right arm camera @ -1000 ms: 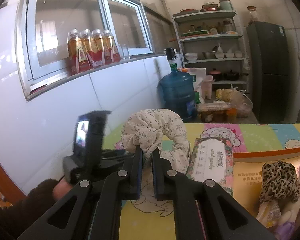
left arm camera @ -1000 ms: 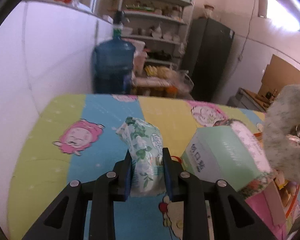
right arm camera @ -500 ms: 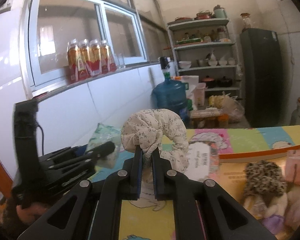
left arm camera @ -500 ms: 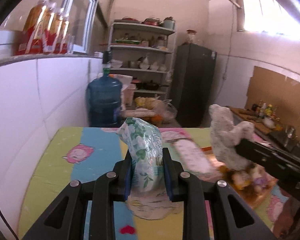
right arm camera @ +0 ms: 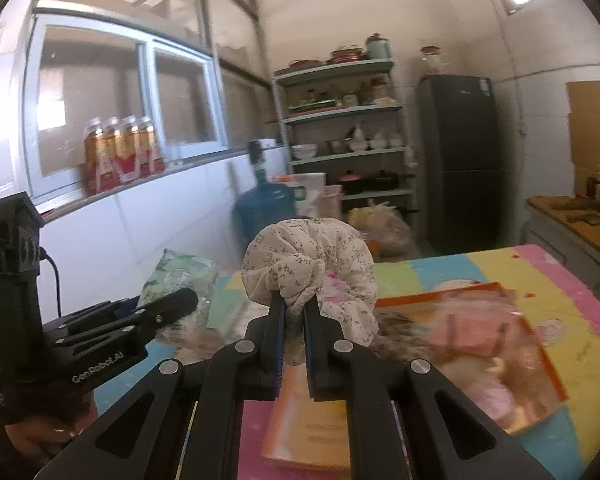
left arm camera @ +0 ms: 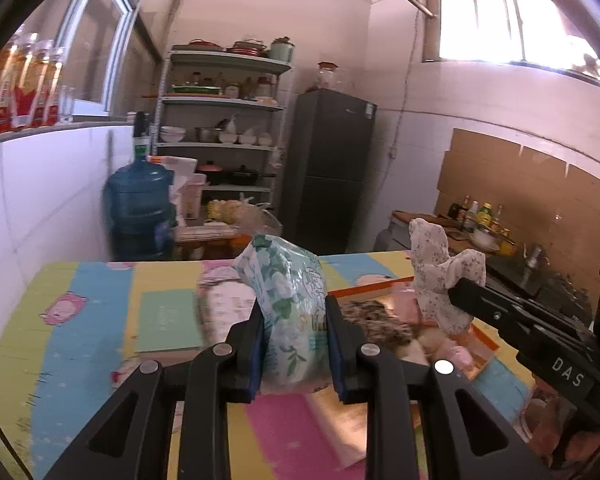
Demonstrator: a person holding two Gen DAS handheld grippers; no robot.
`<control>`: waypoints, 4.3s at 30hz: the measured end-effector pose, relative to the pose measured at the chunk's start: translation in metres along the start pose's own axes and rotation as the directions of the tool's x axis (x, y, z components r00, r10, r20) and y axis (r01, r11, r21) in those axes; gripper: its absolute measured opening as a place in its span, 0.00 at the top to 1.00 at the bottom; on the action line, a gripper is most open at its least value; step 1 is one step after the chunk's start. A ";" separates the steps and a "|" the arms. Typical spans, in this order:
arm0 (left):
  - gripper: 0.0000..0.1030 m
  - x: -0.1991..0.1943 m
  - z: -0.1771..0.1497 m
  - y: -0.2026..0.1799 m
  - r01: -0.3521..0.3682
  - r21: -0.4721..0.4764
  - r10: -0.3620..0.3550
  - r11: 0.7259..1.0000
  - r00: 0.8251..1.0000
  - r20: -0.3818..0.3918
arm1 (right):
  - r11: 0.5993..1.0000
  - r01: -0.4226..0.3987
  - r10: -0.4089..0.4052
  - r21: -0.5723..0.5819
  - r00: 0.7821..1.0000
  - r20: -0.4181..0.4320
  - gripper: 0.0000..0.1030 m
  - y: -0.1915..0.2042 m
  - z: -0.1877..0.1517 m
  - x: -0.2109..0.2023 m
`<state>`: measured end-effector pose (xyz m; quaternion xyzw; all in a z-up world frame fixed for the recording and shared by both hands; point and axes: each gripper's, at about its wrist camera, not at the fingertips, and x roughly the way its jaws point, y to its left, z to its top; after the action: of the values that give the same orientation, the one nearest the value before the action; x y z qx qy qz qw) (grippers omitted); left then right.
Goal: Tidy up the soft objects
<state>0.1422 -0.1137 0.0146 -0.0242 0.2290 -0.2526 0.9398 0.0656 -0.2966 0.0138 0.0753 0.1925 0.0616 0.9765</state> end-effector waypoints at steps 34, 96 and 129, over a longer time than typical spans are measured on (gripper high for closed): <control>0.74 0.127 -0.043 -0.106 0.117 0.020 -0.110 0.993 0.974 -0.197 | 0.987 0.158 -0.150 0.033 0.975 -0.165 0.91 -0.127 -0.046 0.011; 0.35 0.007 -0.038 -0.053 -0.154 -0.034 0.154 0.987 0.988 -0.008 | 0.982 0.190 -0.190 -0.011 0.980 -0.065 0.35 -0.045 -0.031 -0.011; 0.35 -0.151 -0.083 -0.023 -0.379 -0.042 0.381 0.924 0.922 0.071 | 0.966 0.255 -0.250 -0.049 0.964 0.090 0.25 0.089 -0.067 -0.100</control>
<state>-0.0210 -0.0551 0.0074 -0.0022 0.1960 -0.0612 0.9787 -0.0605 -0.2155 0.0041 0.0232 0.1581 -0.0610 0.9853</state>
